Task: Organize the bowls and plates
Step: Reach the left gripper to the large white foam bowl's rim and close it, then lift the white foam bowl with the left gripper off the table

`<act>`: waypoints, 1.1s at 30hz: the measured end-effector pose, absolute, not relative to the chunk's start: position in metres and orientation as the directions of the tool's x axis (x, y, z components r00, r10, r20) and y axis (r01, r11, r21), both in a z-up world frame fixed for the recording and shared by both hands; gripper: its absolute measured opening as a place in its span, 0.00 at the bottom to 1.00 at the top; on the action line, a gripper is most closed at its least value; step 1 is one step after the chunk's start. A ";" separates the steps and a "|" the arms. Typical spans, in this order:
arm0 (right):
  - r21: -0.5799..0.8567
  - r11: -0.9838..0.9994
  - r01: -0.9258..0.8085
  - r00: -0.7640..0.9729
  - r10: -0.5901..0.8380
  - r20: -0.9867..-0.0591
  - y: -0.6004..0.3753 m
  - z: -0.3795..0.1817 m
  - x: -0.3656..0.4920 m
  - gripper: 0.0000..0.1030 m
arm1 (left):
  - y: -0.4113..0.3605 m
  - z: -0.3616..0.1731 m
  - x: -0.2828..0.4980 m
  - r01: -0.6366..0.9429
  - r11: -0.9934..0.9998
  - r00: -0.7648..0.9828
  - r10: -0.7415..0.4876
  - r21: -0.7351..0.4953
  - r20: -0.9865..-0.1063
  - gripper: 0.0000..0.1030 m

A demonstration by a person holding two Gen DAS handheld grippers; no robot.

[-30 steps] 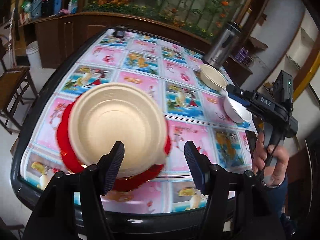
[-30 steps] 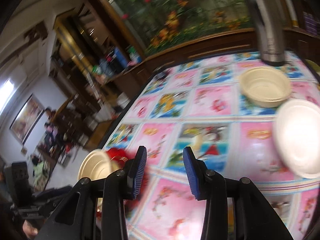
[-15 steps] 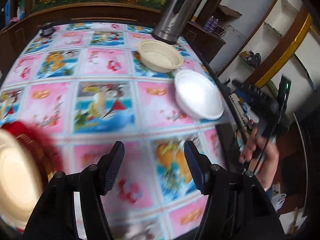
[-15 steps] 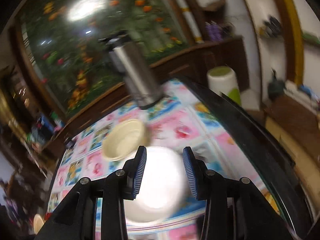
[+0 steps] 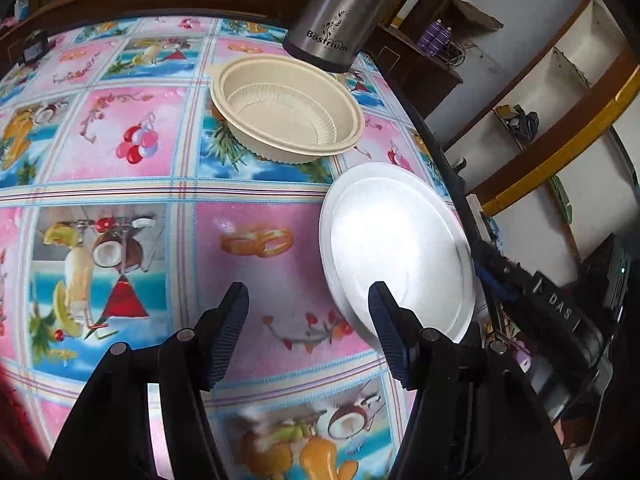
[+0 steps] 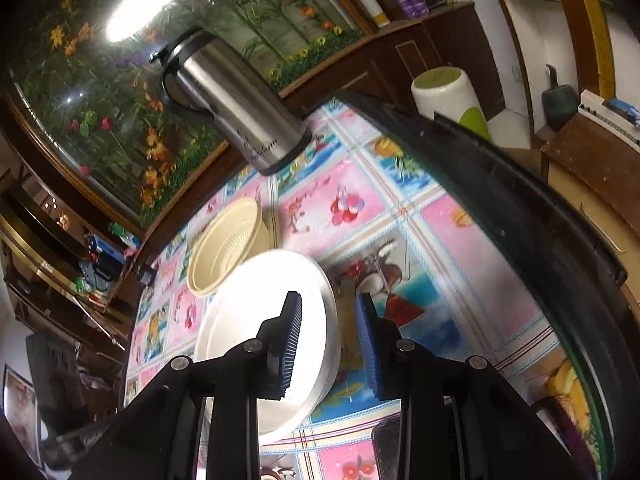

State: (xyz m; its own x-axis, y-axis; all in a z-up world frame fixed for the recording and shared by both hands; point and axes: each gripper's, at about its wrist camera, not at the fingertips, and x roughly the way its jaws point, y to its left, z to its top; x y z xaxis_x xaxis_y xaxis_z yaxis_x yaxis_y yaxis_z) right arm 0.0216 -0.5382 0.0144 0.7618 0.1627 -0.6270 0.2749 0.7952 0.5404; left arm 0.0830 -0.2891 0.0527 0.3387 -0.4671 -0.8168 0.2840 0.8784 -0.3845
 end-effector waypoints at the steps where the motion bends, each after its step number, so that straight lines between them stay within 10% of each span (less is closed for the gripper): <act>1: 0.533 0.798 0.281 0.755 0.159 -0.636 -0.537 0.014 0.022 0.28 | -0.292 0.051 0.084 0.287 0.877 0.333 -0.469 -0.386 -0.818 0.59; 7: 0.501 0.824 0.266 0.736 0.163 -0.658 -0.526 0.009 0.026 0.08 | -0.307 0.044 0.086 0.334 0.864 0.332 -0.483 -0.377 -0.810 0.11; 33: 0.427 0.901 -0.081 0.595 0.387 -0.705 -0.377 0.003 -0.058 0.11 | -0.166 0.048 -0.056 0.304 0.894 0.371 -0.430 -0.330 -0.823 0.17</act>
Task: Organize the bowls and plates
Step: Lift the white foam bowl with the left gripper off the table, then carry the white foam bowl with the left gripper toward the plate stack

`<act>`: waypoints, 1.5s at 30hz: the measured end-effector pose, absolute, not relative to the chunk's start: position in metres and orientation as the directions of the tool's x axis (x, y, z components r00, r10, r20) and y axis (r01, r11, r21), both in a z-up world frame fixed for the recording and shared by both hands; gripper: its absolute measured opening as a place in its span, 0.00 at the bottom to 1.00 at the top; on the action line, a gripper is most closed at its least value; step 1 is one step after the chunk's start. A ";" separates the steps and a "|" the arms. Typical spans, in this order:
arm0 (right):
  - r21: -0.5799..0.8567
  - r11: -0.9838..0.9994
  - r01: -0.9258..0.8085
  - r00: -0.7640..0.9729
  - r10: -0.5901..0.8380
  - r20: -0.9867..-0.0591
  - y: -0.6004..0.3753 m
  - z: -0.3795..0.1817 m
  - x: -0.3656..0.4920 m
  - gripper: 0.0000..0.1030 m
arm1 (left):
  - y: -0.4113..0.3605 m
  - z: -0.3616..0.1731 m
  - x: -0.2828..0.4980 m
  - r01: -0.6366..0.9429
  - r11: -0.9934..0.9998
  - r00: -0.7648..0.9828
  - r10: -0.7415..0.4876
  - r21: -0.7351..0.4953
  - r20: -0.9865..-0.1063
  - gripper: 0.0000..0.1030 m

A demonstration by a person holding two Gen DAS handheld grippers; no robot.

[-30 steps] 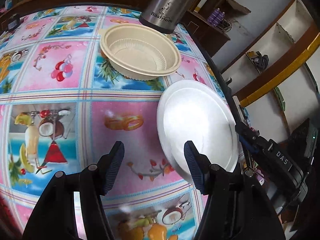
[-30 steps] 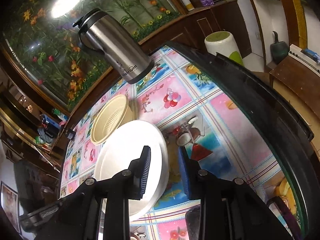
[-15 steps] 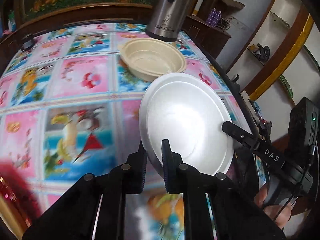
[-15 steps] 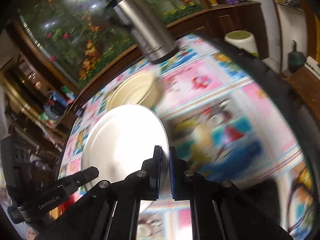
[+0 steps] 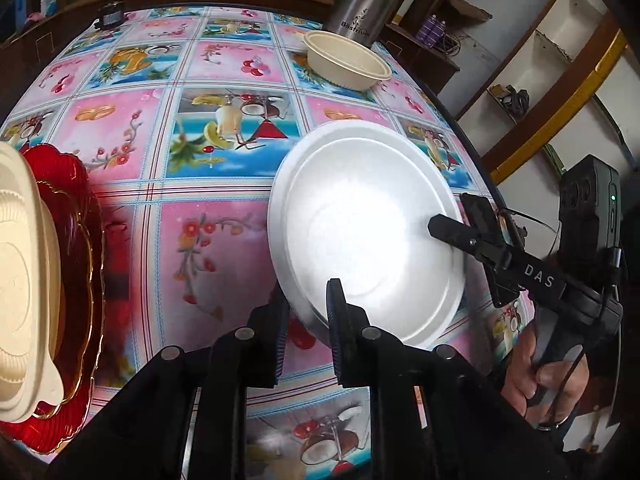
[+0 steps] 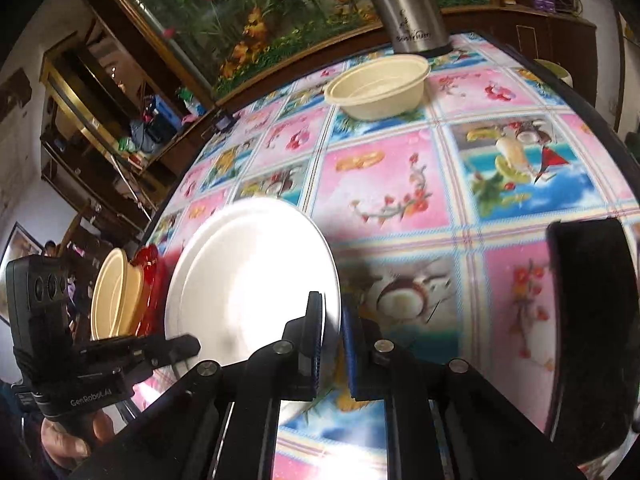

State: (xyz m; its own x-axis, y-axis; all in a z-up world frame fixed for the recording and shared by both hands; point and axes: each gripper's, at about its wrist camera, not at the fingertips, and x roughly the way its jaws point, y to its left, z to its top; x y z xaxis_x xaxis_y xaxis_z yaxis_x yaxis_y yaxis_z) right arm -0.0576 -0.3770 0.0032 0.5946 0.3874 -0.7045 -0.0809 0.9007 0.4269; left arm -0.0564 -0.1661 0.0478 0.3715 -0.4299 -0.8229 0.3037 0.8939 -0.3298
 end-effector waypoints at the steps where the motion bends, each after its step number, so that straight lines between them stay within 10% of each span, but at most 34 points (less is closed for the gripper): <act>1: 0.430 0.899 -0.082 0.590 0.392 -0.706 -0.374 0.002 -0.059 0.13 | -0.166 0.047 -0.056 0.303 0.896 0.376 -0.425 -0.324 -0.823 0.18; 6: 0.370 0.926 -0.072 0.611 0.334 -0.718 -0.366 0.010 -0.068 0.23 | -0.164 0.046 -0.053 0.305 0.909 0.428 -0.396 -0.282 -0.812 0.41; 10: 0.359 0.932 -0.055 0.610 0.316 -0.727 -0.367 0.007 -0.069 0.22 | -0.169 0.048 -0.053 0.311 0.934 0.530 -0.323 -0.174 -0.784 0.41; 14: 0.343 0.938 -0.050 0.626 0.297 -0.722 -0.365 0.006 -0.073 0.16 | -0.178 0.044 -0.057 0.344 0.928 0.543 -0.323 -0.146 -0.775 0.20; 45: 0.321 0.944 -0.081 0.662 0.291 -0.691 -0.349 0.028 -0.085 0.14 | -0.172 0.068 -0.089 0.347 0.938 0.676 -0.271 -0.029 -0.686 0.20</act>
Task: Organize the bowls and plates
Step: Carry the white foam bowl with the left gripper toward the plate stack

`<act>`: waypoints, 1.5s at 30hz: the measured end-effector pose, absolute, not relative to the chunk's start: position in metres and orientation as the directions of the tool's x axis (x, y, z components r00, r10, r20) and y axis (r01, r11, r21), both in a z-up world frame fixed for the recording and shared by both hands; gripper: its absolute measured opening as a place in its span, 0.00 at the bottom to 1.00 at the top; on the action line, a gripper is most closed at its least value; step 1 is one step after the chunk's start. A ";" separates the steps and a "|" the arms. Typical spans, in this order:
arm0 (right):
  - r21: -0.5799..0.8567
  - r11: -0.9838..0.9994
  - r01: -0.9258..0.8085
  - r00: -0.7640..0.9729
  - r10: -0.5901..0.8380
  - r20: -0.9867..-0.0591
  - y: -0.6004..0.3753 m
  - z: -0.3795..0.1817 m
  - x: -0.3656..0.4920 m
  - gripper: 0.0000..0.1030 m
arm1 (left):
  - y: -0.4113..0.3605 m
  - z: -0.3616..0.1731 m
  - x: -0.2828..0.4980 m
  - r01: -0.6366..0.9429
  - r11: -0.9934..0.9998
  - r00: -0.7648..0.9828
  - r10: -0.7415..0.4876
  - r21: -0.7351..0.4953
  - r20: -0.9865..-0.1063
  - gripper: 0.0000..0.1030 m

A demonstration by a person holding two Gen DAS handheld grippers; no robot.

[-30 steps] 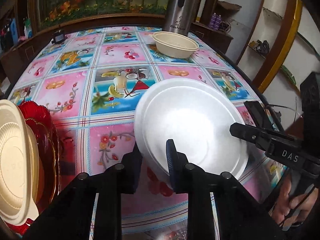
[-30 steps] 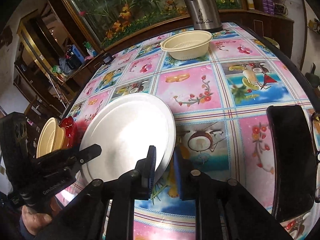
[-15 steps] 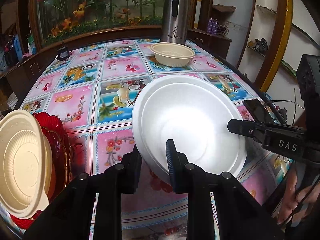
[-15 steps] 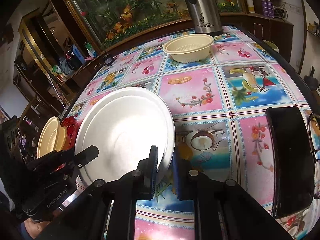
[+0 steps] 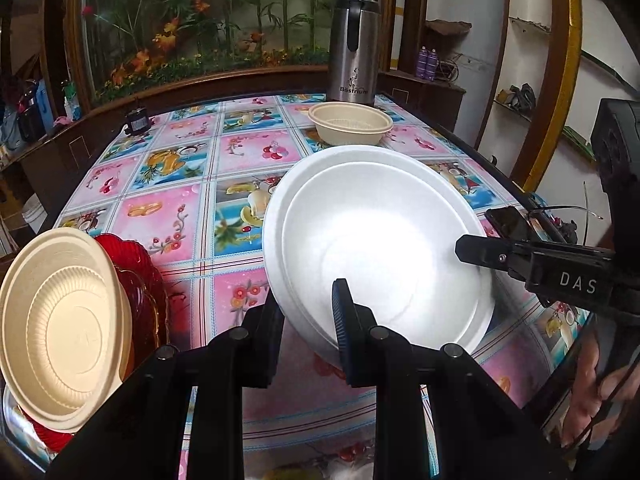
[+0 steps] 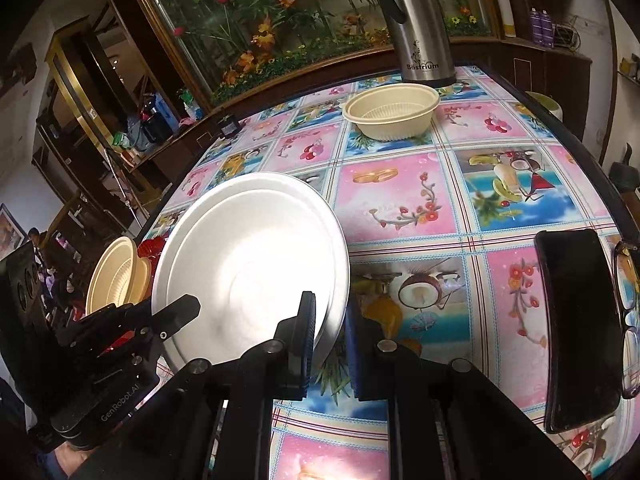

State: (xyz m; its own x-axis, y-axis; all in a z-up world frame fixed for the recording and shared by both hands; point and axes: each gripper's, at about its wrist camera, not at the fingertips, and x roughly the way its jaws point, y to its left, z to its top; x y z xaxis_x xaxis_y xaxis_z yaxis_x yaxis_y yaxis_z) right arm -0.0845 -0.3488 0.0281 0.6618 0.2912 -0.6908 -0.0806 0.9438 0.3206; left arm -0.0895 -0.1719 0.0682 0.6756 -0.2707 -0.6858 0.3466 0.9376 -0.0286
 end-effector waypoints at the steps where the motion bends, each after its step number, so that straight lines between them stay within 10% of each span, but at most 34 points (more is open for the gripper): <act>1: 0.321 0.944 -0.081 0.662 0.291 -0.690 -0.348 0.029 -0.085 0.14 | -0.171 0.069 -0.090 0.345 0.938 0.679 -0.269 -0.025 -0.683 0.20; 45: 0.278 0.952 -0.127 0.659 0.290 -0.694 -0.313 0.038 -0.074 0.14 | -0.141 0.079 -0.100 0.294 0.956 0.745 -0.234 -0.007 -0.624 0.20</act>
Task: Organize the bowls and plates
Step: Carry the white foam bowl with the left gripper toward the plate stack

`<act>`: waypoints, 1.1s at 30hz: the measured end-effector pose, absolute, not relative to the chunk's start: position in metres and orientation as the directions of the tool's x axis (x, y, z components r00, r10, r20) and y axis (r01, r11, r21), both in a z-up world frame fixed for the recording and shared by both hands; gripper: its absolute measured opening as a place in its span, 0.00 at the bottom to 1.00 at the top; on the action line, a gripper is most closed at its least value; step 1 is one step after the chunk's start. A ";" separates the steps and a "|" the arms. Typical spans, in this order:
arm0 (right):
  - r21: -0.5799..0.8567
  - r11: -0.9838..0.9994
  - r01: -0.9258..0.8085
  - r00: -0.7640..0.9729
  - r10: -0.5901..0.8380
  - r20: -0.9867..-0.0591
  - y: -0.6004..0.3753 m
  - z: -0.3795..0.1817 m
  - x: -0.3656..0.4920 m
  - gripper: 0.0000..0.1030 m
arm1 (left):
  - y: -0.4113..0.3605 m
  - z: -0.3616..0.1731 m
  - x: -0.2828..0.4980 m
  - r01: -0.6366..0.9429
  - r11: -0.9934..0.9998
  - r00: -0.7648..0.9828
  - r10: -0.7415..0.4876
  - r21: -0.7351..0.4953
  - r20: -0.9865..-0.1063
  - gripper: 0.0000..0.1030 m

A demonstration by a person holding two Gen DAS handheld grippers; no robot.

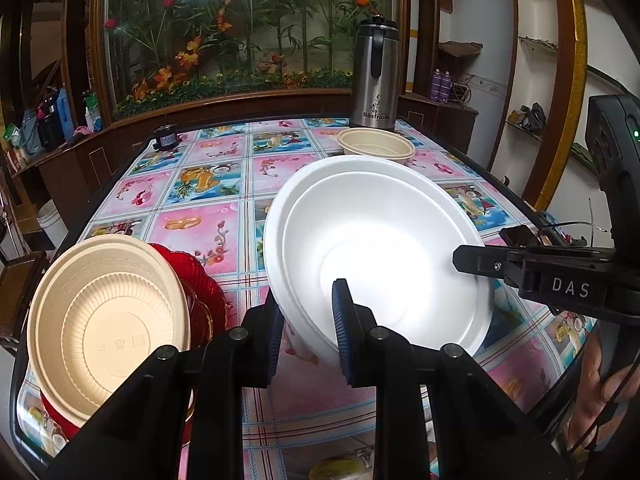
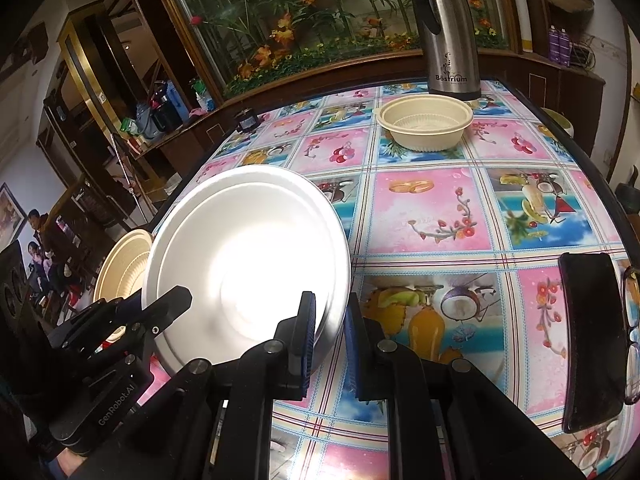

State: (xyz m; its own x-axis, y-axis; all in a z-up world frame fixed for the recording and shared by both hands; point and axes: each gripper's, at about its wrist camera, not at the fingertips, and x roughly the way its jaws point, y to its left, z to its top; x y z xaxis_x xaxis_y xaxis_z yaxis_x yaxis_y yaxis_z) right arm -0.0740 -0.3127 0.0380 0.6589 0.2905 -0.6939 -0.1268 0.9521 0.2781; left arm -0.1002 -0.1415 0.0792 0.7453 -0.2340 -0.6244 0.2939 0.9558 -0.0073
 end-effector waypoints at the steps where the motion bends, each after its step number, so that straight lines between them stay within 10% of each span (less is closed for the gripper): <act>1: 0.278 0.952 -0.126 0.658 0.290 -0.695 -0.312 0.038 -0.074 0.14 | -0.141 0.079 -0.100 0.293 0.956 0.746 -0.234 -0.007 -0.624 0.20; 33: 0.201 0.961 -0.191 0.690 0.277 -0.669 -0.277 0.064 -0.076 0.14 | -0.112 0.096 -0.111 0.218 0.976 0.803 -0.187 -0.013 -0.565 0.20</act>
